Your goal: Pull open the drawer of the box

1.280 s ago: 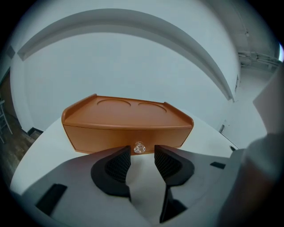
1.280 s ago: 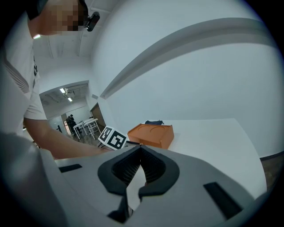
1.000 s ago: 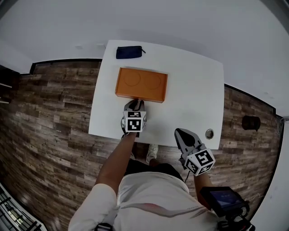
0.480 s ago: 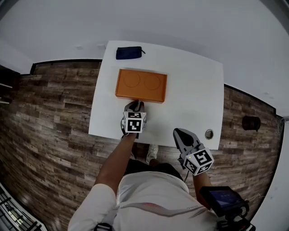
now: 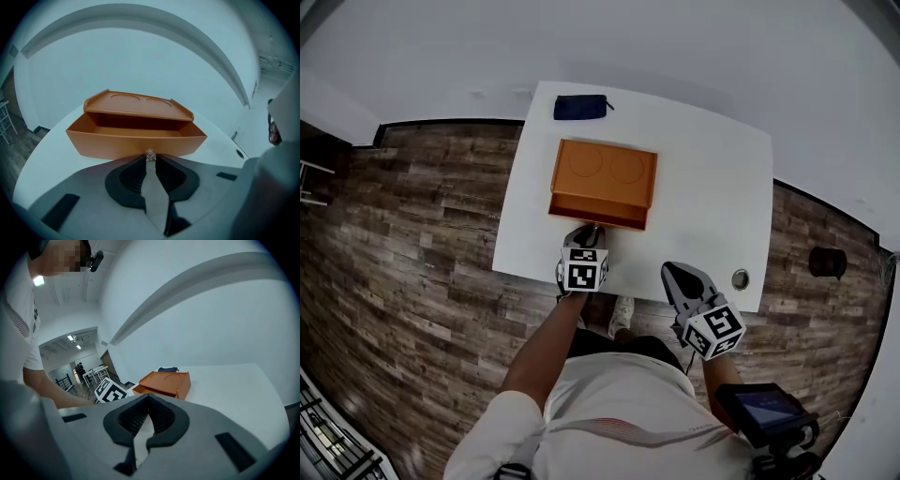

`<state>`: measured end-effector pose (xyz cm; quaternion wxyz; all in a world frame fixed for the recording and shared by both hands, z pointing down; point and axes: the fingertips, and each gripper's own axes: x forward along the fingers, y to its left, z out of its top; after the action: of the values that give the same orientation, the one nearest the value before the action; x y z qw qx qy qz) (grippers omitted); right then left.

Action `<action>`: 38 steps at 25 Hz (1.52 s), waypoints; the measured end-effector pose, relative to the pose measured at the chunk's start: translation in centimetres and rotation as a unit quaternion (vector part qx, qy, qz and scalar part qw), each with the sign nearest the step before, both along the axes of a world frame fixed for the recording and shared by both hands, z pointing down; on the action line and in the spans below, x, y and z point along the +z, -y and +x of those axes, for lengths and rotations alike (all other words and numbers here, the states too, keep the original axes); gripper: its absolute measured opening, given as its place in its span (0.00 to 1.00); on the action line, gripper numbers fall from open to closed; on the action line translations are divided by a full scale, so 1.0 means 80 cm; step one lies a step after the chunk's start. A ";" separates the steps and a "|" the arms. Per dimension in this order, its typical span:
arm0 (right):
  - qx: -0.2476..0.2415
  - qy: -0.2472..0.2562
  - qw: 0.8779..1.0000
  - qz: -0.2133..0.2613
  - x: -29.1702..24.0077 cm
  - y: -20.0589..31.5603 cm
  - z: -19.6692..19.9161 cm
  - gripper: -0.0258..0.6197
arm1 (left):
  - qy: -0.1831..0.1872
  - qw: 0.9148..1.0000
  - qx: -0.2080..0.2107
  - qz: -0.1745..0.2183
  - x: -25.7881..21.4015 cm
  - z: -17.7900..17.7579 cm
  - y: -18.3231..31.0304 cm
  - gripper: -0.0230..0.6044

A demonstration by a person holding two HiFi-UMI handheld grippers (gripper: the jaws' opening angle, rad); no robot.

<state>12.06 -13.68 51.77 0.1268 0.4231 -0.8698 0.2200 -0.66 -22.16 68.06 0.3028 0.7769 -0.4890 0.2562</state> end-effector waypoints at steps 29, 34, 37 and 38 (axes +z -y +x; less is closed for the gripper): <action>-0.006 0.006 1.000 -0.003 0.004 -0.008 -0.002 0.04 | 0.000 0.999 -0.039 -0.011 0.007 0.021 -0.051 0.16; -0.006 0.006 1.000 -0.004 0.007 -0.006 0.002 0.04 | -0.002 0.999 -0.039 -0.010 0.010 0.025 -0.050 0.16; -0.007 0.006 1.000 -0.004 0.008 -0.010 0.004 0.04 | 0.013 0.998 -0.053 -0.007 0.009 0.025 -0.052 0.16; -0.006 0.006 1.000 -0.005 0.008 -0.011 0.005 0.04 | 0.019 0.998 -0.058 -0.004 0.009 0.025 -0.051 0.16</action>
<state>12.48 -12.79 52.45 0.1251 0.4161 -0.8720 0.2256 1.32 -18.05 68.79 0.3108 0.7410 -0.5376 0.2555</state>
